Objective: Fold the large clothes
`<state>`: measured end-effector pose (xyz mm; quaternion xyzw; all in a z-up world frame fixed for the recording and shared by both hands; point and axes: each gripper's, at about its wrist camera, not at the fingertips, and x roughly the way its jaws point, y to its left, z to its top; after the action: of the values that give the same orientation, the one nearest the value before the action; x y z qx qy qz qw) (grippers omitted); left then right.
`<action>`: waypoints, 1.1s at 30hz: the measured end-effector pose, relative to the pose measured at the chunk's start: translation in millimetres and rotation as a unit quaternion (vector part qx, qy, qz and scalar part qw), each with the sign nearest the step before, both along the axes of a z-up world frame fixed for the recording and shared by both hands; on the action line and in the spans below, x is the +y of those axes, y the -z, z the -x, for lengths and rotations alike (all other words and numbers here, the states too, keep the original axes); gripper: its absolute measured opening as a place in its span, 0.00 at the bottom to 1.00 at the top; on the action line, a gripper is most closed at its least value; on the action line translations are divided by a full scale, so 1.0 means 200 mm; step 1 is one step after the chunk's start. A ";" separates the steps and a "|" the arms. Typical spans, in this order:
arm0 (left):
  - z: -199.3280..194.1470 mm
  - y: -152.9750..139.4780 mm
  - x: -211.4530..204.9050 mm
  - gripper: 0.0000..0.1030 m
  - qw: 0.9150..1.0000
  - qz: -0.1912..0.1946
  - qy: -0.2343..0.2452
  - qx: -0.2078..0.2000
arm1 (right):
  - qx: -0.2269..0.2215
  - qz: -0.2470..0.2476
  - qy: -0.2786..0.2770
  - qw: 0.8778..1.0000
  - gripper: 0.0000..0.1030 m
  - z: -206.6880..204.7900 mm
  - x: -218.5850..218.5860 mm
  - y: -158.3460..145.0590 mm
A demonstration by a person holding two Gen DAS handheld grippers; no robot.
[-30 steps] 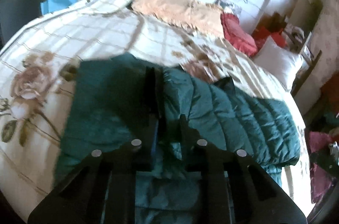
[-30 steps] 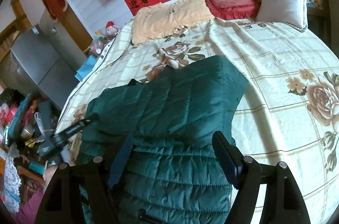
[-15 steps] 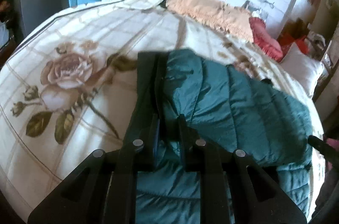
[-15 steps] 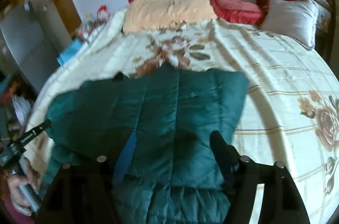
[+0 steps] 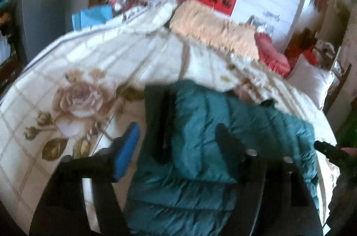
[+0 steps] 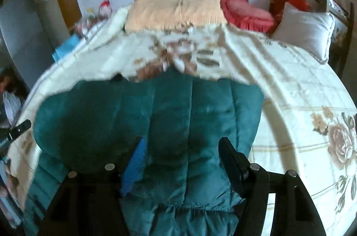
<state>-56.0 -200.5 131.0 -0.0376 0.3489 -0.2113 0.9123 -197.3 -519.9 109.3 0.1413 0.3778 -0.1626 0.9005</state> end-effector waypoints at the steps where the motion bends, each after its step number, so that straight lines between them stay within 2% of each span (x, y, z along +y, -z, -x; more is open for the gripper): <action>1: 0.01 -0.01 -0.03 0.70 1.000 -0.001 0.004 -0.008 | 0.001 -0.003 -0.003 1.000 0.64 -0.03 0.01 -0.01; 3: 0.00 -0.01 -0.09 0.70 1.000 -0.014 0.009 -0.011 | 0.006 0.000 -0.014 1.000 0.64 -0.10 0.04 -0.01; 5: -0.04 0.03 -0.18 0.70 0.999 -0.049 0.006 -0.009 | 0.016 0.016 -0.023 0.999 0.64 -0.20 0.08 0.02; 7: -0.09 0.11 -0.26 0.70 0.996 -0.092 0.002 -0.001 | 0.028 0.025 -0.029 0.999 0.64 -0.29 0.11 0.06; 10: -0.18 0.25 -0.32 0.70 0.991 -0.133 -0.003 0.026 | 0.044 0.021 -0.026 0.998 0.64 -0.43 0.11 0.17; 12: -0.22 0.31 -0.33 0.72 0.990 -0.134 0.000 0.046 | 0.056 0.020 -0.023 0.998 0.64 -0.48 0.10 0.23; 17: -0.24 0.37 -0.33 0.75 0.990 -0.133 -0.004 0.052 | 0.072 0.021 -0.018 0.997 0.70 -0.53 0.07 0.32; 21: -0.24 0.38 -0.34 0.75 0.989 -0.139 -0.001 0.050 | 0.071 0.017 -0.018 0.997 0.70 -0.48 0.07 0.24; 24: -0.24 0.38 -0.34 0.75 0.989 -0.136 -0.001 0.051 | 0.034 0.013 -0.020 0.999 0.70 -0.31 0.09 0.11; 27: -0.23 0.38 -0.35 0.75 0.990 -0.136 -0.002 0.048 | 0.022 0.032 -0.030 0.999 0.70 -0.16 0.13 0.04; 30: -0.23 0.39 -0.36 0.75 0.990 -0.135 -0.003 0.045 | 0.042 0.069 -0.028 0.996 0.70 -0.08 0.15 0.07; 33: -0.23 0.39 -0.36 0.78 0.990 -0.133 -0.002 0.045 | 0.084 0.071 -0.015 0.994 0.70 -0.06 0.11 0.20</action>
<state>-10.9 -271.8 52.6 0.0737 0.4147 -0.1588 0.8929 -185.7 -497.0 68.9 0.0574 0.4416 -0.1864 0.8758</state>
